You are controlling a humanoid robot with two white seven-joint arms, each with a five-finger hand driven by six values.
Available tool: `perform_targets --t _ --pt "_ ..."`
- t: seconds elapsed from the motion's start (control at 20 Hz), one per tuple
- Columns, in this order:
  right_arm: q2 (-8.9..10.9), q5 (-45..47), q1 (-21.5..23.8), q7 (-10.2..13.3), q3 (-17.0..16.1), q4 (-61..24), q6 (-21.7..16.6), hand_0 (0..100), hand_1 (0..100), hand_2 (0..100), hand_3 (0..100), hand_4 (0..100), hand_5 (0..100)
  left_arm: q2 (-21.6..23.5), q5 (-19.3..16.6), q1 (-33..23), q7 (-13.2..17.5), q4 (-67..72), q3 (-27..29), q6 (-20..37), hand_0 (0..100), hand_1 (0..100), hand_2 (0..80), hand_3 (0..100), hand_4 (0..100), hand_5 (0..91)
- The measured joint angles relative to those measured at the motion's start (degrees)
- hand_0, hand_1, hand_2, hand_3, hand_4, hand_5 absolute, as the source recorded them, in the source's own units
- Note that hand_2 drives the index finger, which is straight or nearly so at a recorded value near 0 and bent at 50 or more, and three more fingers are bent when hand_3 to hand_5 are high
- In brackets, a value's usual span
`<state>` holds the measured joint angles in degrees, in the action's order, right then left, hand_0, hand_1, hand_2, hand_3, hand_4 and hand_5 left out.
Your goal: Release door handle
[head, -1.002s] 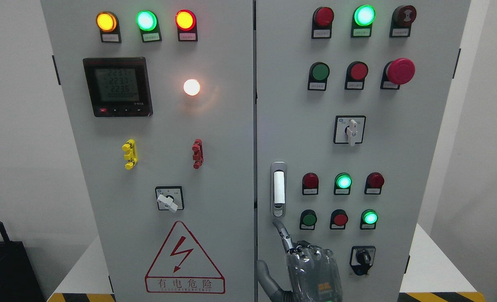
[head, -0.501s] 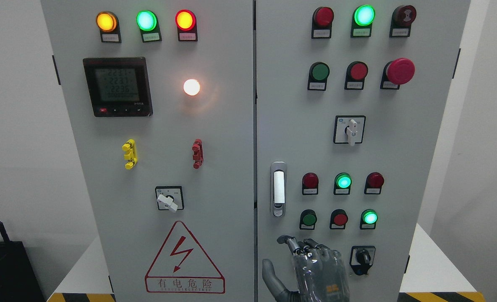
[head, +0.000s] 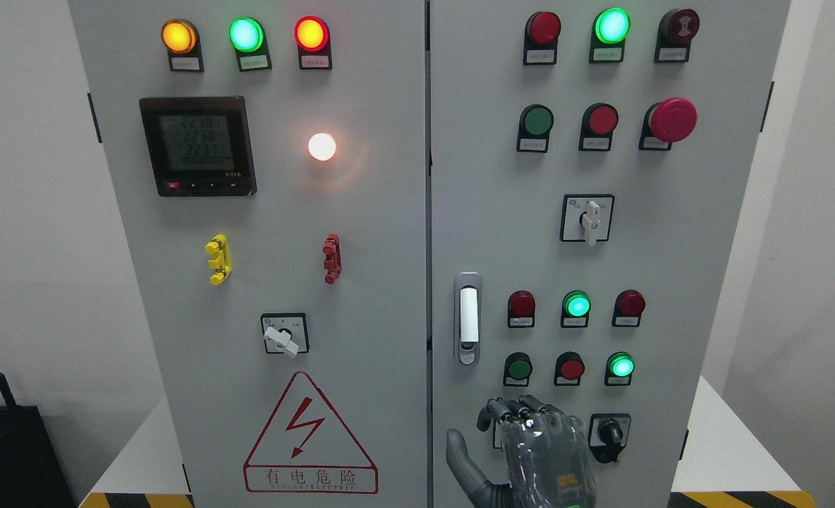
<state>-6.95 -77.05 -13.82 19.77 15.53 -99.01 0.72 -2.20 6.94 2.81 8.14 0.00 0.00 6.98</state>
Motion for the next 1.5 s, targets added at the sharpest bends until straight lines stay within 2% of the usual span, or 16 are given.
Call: perform_targets --t 0.5,0.8,1.1,1.5 --pt "0.0 -1.05 -1.1 -0.51 0.04 -0.34 1.01 39 6 89 100 92 95 0.0 0.0 0.0 0.0 0.0 0.0 -0.01 12 39 0.0 0 0 0.0" --pt "-0.31 -3.66 -1.47 -1.12 0.29 -0.38 4.2 38 6 90 100 92 96 0.0 0.0 0.0 0.0 0.0 0.0 -0.01 12 39 0.0 0 0 0.0" --pt "-0.65 -6.01 -1.82 -2.95 0.82 -0.32 6.56 37 8 91 100 93 97 0.0 0.0 0.0 0.0 0.0 0.0 -0.02 12 39 0.0 0 0 0.0" --pt "-0.9 -7.99 -2.55 -3.39 1.82 -0.21 10.12 36 11 91 100 94 97 0.0 0.0 0.0 0.0 0.0 0.0 -0.04 12 39 0.0 0 0 0.0"
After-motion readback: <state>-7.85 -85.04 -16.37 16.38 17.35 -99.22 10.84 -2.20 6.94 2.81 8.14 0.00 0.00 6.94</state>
